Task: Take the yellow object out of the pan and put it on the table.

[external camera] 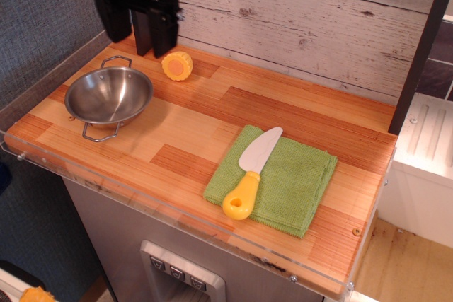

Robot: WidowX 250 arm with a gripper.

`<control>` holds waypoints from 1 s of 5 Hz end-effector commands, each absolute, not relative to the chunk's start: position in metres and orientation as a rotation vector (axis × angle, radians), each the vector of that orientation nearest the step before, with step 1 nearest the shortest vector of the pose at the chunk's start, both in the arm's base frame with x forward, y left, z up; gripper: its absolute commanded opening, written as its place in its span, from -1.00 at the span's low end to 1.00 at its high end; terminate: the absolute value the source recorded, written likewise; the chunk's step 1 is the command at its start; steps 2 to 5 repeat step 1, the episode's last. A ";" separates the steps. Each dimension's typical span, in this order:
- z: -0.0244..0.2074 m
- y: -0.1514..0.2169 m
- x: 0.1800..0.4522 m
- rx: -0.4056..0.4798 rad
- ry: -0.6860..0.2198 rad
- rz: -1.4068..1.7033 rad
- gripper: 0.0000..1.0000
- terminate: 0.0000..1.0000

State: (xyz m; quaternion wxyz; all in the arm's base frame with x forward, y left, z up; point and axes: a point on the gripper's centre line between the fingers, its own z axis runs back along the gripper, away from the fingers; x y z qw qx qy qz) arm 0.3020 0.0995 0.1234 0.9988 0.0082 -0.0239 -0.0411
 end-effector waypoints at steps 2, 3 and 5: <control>0.139 0.103 0.303 0.032 -0.093 -0.082 1.00 1.00; 0.139 0.103 0.303 0.032 -0.093 -0.082 1.00 1.00; 0.139 0.103 0.303 0.032 -0.093 -0.082 1.00 1.00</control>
